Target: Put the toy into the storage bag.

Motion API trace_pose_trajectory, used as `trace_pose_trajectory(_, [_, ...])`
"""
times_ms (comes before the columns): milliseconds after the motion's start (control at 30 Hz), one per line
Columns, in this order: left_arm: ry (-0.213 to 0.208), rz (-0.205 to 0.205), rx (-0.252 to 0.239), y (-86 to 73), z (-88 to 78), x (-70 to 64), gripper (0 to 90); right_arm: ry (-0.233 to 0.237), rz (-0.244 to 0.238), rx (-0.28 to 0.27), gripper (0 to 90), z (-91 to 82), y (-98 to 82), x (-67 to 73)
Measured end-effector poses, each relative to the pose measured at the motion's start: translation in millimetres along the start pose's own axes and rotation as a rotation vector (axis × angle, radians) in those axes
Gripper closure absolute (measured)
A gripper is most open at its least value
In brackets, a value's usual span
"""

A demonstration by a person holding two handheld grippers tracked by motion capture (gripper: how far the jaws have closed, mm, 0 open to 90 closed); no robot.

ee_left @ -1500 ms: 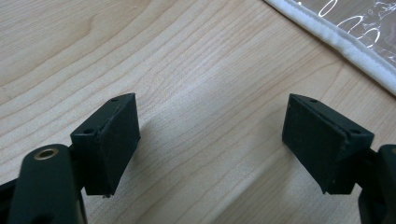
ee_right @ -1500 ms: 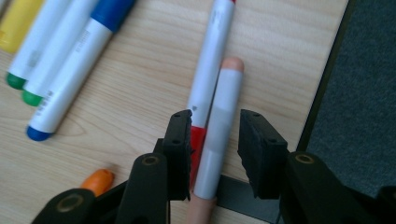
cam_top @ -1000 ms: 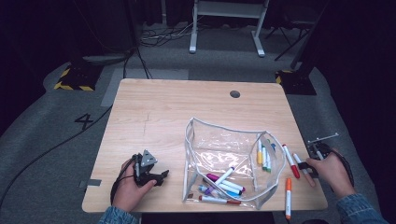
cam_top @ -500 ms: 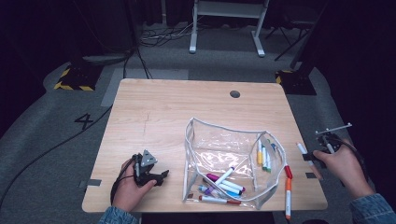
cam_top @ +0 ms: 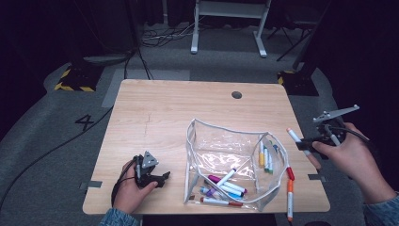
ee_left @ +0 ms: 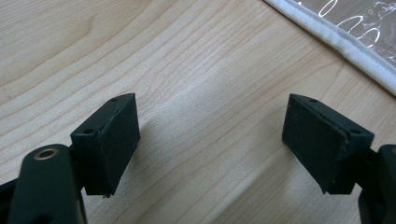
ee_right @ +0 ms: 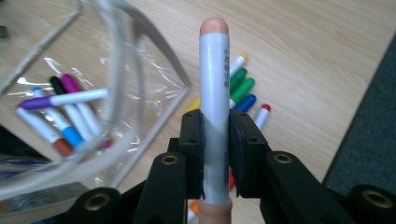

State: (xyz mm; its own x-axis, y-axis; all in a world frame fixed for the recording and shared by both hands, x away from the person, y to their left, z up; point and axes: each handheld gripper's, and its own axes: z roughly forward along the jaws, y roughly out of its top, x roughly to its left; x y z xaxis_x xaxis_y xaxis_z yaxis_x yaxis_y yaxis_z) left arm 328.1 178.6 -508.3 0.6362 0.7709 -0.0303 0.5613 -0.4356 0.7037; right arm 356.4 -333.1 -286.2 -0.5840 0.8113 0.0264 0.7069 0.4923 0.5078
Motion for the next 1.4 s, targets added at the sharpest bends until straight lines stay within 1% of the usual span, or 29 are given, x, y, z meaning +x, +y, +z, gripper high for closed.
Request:
trace_pose_trajectory(33, [0.000,0.000,0.000,0.0,0.0,0.0,19.4,0.000,0.000,0.000,77.0,0.0,0.0,0.0])
trace_pose_trajectory(67, [0.000,0.000,0.000,0.0,0.0,0.0,19.4,0.019,-0.036,-0.010,77.0,-7.0,9.2,11.9])
trace_pose_trajectory(133, [0.000,0.000,0.000,0.0,0.0,0.0,19.4,0.034,-0.077,-0.019,76.9,-13.5,18.1,23.8])
trace_pose_trajectory(167, [0.000,0.000,0.000,0.0,0.0,0.0,19.4,0.042,-0.093,-0.022,77.0,-16.3,22.2,29.8])
trace_pose_trajectory(200, [-0.001,0.000,0.002,0.0,-0.1,0.1,19.4,0.042,-0.093,-0.022,77.0,-16.3,22.2,29.8])
trace_pose_trajectory(300, [-0.001,0.001,0.001,0.0,-0.1,0.1,19.4,0.072,-0.137,-0.025,77.0,-21.4,33.8,45.8])
trace_pose_trajectory(333, [0.000,0.000,0.001,0.0,-0.1,0.0,19.4,0.075,-0.147,-0.027,77.0,-21.9,36.1,48.9])
trace_pose_trajectory(367, [0.000,0.000,0.001,0.0,-0.1,0.0,19.4,0.089,-0.175,-0.020,77.0,-22.8,41.9,58.8])
trace_pose_trajectory(400, [0.000,0.000,0.000,0.0,0.0,0.0,19.4,0.089,-0.175,-0.020,77.0,-22.8,41.9,58.8])
trace_pose_trajectory(500, [0.004,0.011,0.003,0.2,-0.4,0.8,19.4,0.115,-0.227,-0.011,77.0,-21.1,49.4,76.7])
trace_pose_trajectory(533, [0.004,0.011,0.003,0.2,-0.4,0.8,19.4,0.115,-0.227,-0.011,77.0,-21.1,49.4,76.7])
trace_pose_trajectory(567, [0.004,0.011,0.003,0.2,-0.3,0.7,19.4,0.123,-0.243,-0.008,76.9,-20.1,51.2,81.6])
trace_pose_trajectory(600, [0.004,0.010,0.003,0.2,-0.4,0.7,19.4,0.141,-0.273,0.001,77.0,-17.0,54.7,90.5])
trace_pose_trajectory(667, [0.003,0.011,0.002,0.2,-0.3,0.7,19.4,0.156,-0.306,0.013,77.0,-12.8,58.1,98.8])
trace_pose_trajectory(733, [0.003,0.011,0.003,0.2,-0.4,0.8,19.4,0.167,-0.314,0.018,77.0,-10.4,59.6,102.9])
trace_pose_trajectory(767, [0.003,0.011,0.003,0.2,-0.4,0.8,19.4,0.171,-0.326,0.025,76.9,-8.1,61.0,107.0])
trace_pose_trajectory(800, [0.003,0.011,0.003,0.2,-0.4,0.8,19.4,0.187,-0.354,0.033,77.0,-3.5,64.1,115.2])
trace_pose_trajectory(833, [0.003,0.011,0.003,0.2,-0.4,0.8,19.4,0.187,-0.354,0.033,77.0,-3.5,64.1,115.2])
trace_pose_trajectory(867, [0.003,0.011,0.003,0.2,-0.4,0.8,19.4,0.201,-0.377,0.042,77.0,1.3,67.0,123.5])
trace_pose_trajectory(900, [0.003,0.011,0.003,0.2,-0.4,0.8,19.4,0.201,-0.377,0.042,77.0,1.3,67.0,123.5])
trace_pose_trajectory(967, [0.003,0.011,0.003,0.2,-0.4,0.8,19.4,0.217,-0.403,0.056,77.0,7.1,69.4,131.4])
trace_pose_trajectory(1000, [0.003,0.011,0.002,0.2,-0.4,0.8,19.3,0.229,-0.423,0.072,77.0,14.3,71.2,139.4])
trace_pose_trajectory(1067, [0.004,0.011,0.005,0.3,-0.6,0.8,19.4,0.235,-0.432,0.080,77.0,18.3,71.9,143.0])
trace_pose_trajectory(1100, [0.003,0.010,0.003,0.2,-0.4,0.8,19.4,0.249,-0.448,0.102,77.0,27.2,72.4,150.0])
trace_pose_trajectory(1167, [0.003,0.010,0.003,0.2,-0.4,0.8,19.4,0.261,-0.462,0.126,77.0,37.9,71.8,155.7])
trace_pose_trajectory(1300, [0.003,0.011,0.005,0.3,-0.5,0.9,19.3,0.291,-0.481,0.178,77.0,59.8,69.2,165.5])
trace_pose_trajectory(1333, [0.003,0.011,0.005,0.3,-0.5,0.9,19.3,0.291,-0.481,0.178,77.0,59.8,69.2,165.5])
trace_pose_trajectory(1367, [0.004,0.011,0.005,0.3,-0.6,0.8,19.4,0.303,-0.496,0.199,77.0,69.7,67.8,169.4])
trace_pose_trajectory(1400, [0.004,0.010,0.005,0.3,-0.6,0.8,19.4,0.303,-0.496,0.199,77.0,69.7,67.8,169.4])
